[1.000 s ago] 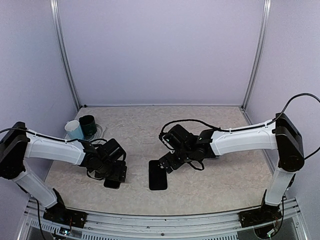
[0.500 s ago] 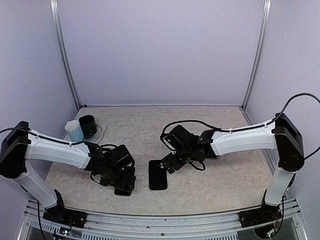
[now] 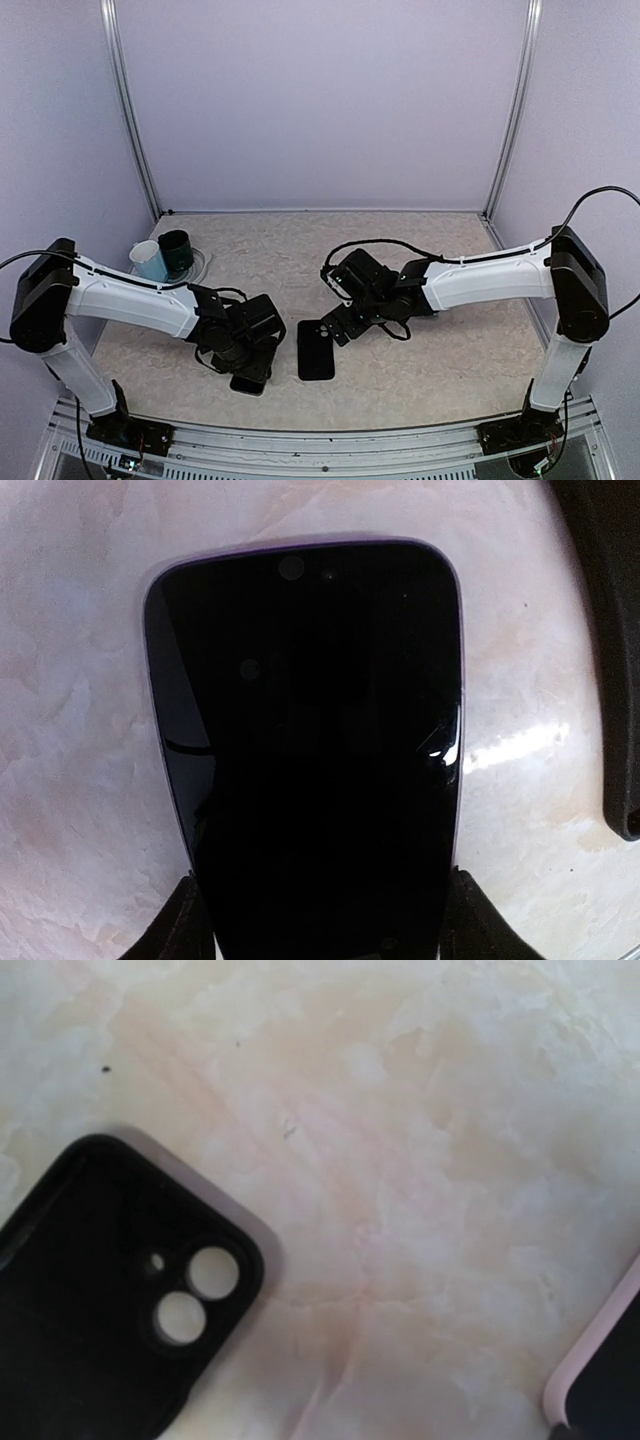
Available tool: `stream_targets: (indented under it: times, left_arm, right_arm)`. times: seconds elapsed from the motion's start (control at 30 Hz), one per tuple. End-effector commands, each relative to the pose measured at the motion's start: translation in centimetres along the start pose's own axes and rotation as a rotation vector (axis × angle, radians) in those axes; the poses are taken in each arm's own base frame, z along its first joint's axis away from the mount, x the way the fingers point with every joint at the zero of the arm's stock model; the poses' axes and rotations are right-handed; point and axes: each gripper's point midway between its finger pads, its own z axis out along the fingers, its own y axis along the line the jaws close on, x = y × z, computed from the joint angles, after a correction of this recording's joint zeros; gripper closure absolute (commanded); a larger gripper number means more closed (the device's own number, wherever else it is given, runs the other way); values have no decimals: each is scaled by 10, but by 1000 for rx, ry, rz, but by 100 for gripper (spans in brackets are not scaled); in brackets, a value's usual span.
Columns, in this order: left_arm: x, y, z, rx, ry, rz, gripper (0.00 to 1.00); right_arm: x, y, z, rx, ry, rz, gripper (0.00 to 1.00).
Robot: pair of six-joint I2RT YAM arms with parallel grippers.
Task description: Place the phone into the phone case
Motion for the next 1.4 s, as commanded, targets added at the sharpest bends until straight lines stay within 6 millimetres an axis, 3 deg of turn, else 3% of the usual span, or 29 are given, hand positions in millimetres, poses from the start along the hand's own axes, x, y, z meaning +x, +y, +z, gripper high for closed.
stream_targets:
  times: [0.0, 0.17, 0.2, 0.27, 0.33, 0.43, 0.57, 0.63, 0.67, 0.7, 0.77, 0.8, 0.93, 1.1, 1.23, 1.37]
  left_arm:
    - [33, -5, 14, 31, 98, 18, 64]
    - [13, -22, -8, 44, -98, 23, 99]
    - [8, -24, -15, 35, -157, 19, 100]
    - [-2, -25, -27, 36, -255, 10, 100]
    - [-7, -15, -33, 2, -293, -28, 98]
    - [-9, -12, -36, -8, -324, -14, 80]
    - [-20, -18, -54, 31, -368, -15, 74]
    - [-28, -8, -65, 11, -381, -62, 68]
    - [-31, 1, -69, -13, -378, -97, 59]
    - [-33, 15, -72, -45, -371, -147, 45]
    - [-33, 53, -69, -110, -342, -268, 15]
    - [-36, 74, -66, -132, -329, -330, 4]
    - [-53, 146, -60, -145, -342, -632, 1]
    - [-73, 208, -73, -166, -446, -937, 1]
    - [-81, 230, -68, -195, -409, -1035, 1]
    - [-74, 253, -48, -342, -323, -1085, 1]
  right_arm:
    - [-16, -2, -12, -19, -53, 31, 1]
    - [-36, 20, -22, -159, -125, 82, 1]
    - [-43, 26, -26, -200, -154, 102, 1]
    - [-52, 35, -32, -262, -200, 128, 1]
    - [-58, 32, -31, -243, -208, 153, 1]
    - [-57, 21, -26, -170, -176, 159, 1]
    - [-60, 22, -30, -181, -191, 148, 1]
    - [-64, 23, -33, -189, -202, 142, 1]
    - [-66, 23, -34, -190, -206, 139, 1]
    - [-68, 23, -36, -190, -211, 137, 1]
    - [-71, 22, -38, -187, -224, 126, 1]
    - [-71, 21, -38, -180, -227, 120, 1]
    - [-66, 16, -39, -153, -228, 100, 1]
    - [-58, 9, -46, -142, -248, 92, 1]
    - [-54, 3, -51, -126, -263, 91, 1]
    - [-51, 1, -52, -123, -274, 86, 1]
